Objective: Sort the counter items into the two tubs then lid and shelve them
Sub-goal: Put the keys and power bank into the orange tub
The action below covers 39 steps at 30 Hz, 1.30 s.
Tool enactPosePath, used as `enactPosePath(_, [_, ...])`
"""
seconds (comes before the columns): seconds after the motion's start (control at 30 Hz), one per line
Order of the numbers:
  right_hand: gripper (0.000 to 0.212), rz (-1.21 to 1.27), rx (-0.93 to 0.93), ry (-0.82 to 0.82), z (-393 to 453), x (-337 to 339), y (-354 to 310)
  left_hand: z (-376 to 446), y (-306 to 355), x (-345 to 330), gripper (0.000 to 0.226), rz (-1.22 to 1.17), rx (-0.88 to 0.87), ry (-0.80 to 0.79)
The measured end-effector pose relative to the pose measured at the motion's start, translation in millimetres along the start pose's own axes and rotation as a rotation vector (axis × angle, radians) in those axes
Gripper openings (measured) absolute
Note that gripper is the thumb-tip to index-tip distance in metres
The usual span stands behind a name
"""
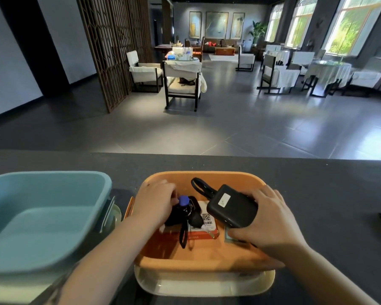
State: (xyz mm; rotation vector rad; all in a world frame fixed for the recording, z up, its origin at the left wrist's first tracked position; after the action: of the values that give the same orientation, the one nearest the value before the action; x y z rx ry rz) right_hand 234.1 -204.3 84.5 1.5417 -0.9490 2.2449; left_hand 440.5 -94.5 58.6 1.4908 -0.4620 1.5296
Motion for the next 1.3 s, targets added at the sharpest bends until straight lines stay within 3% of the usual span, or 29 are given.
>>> enactPosePath(0.13, [0.078, -0.062, 0.068, -0.132, 3, -15, -5, 11, 4, 2, 0.008, 0.187, -0.057, -0.020])
enactPosePath(0.27, [0.081, -0.117, 0.133, -0.294, 1, -38, -13, 11, 5, -1, 0.005, 0.206, -0.095, -0.082])
enactPosePath(0.33, [0.078, -0.114, 0.173, -0.354, -1, -46, -18, 3, 4, 3, 0.010, 0.142, -0.092, -0.078])
enactPosePath(0.67, [0.065, -0.243, 0.424, -0.686, 6, -109, -67, -78, -23, 39, 0.014, -0.306, 0.092, 0.271])
enactPosePath(0.8, [0.060, -0.369, 0.553, -0.606, 9, -129, -90, -78, -29, 35, 0.017, -0.310, 0.140, 0.271])
enactPosePath(0.9, [0.068, -0.362, 0.604, -0.572, 8, -132, -92, -77, -30, 33, 0.018, -0.306, 0.153, 0.256])
enactPosePath(1.03, [0.075, -0.206, 0.487, -0.690, 8, -127, -71, -78, -29, 32, 0.017, -0.293, 0.160, 0.211])
enactPosePath(1.23, [0.046, -0.108, 0.218, -0.678, 16, -112, -31, -81, -18, 28, 0.011, -0.207, 0.114, 0.156])
enactPosePath(1.3, [0.043, -0.132, 0.114, -0.741, 14, -115, -16, -80, -16, 29, 0.011, -0.187, 0.107, 0.152])
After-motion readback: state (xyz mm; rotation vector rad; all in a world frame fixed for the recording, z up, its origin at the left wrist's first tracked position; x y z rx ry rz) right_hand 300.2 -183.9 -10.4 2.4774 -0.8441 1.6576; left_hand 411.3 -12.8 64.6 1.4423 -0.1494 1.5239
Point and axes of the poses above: each hand's wrist, its own z-axis towards the middle knuckle, its own x-axis out of the back of the hand, y = z × x, the point moved 9 cm from there along z, towards the middle knuckle, and after that the axes turned 4 degrees about -z, right-handed, at the moved point
